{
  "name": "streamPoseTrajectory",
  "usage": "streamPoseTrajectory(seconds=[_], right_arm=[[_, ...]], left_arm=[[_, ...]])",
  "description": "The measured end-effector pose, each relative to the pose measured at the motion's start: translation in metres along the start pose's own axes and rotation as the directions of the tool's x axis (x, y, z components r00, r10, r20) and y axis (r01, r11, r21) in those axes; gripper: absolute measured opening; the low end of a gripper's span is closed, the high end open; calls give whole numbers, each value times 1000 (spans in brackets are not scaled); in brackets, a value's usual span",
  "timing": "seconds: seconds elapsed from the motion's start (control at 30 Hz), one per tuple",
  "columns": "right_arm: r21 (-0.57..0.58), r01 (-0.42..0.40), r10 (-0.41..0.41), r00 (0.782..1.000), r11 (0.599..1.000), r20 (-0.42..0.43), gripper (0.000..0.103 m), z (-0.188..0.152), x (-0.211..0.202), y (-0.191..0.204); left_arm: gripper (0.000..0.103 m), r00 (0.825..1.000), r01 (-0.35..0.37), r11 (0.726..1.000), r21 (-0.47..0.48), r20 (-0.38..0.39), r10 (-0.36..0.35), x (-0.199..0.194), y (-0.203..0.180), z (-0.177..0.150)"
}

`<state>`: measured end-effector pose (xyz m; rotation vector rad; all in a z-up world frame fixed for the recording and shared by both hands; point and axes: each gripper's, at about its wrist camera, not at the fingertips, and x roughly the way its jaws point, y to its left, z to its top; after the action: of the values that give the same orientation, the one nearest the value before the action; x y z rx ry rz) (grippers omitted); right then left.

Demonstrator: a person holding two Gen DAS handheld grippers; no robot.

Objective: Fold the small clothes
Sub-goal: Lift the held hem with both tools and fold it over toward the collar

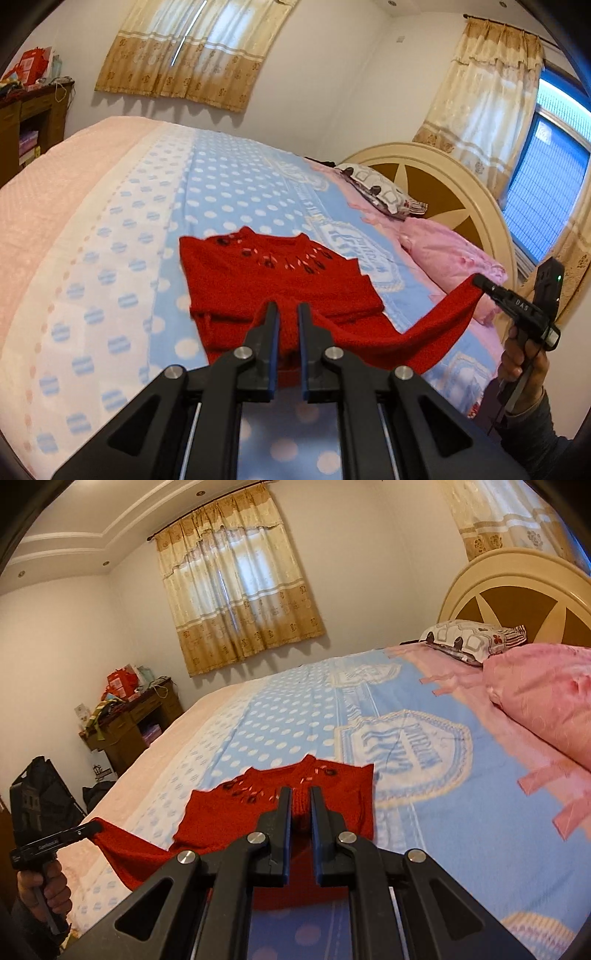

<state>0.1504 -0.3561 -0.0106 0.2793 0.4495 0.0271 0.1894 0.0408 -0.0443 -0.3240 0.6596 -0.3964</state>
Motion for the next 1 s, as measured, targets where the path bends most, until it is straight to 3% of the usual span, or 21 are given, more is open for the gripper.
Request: streamPoseTrajectory(seconds=[0.37, 0.6, 1.0], right_arm=[[-18, 59, -60, 997, 998, -38, 8, 43, 76, 0], [-24, 117, -119, 987, 993, -107, 8, 60, 147, -13], [-22, 217, -216, 944, 976, -248, 8, 53, 271, -46]], left_arm=[[9, 1000, -29, 999, -22, 3, 29, 49, 24, 61], [9, 998, -61, 996, -67, -29, 60, 100, 56, 90], [8, 984, -104, 988, -110, -155, 86, 197, 104, 94]])
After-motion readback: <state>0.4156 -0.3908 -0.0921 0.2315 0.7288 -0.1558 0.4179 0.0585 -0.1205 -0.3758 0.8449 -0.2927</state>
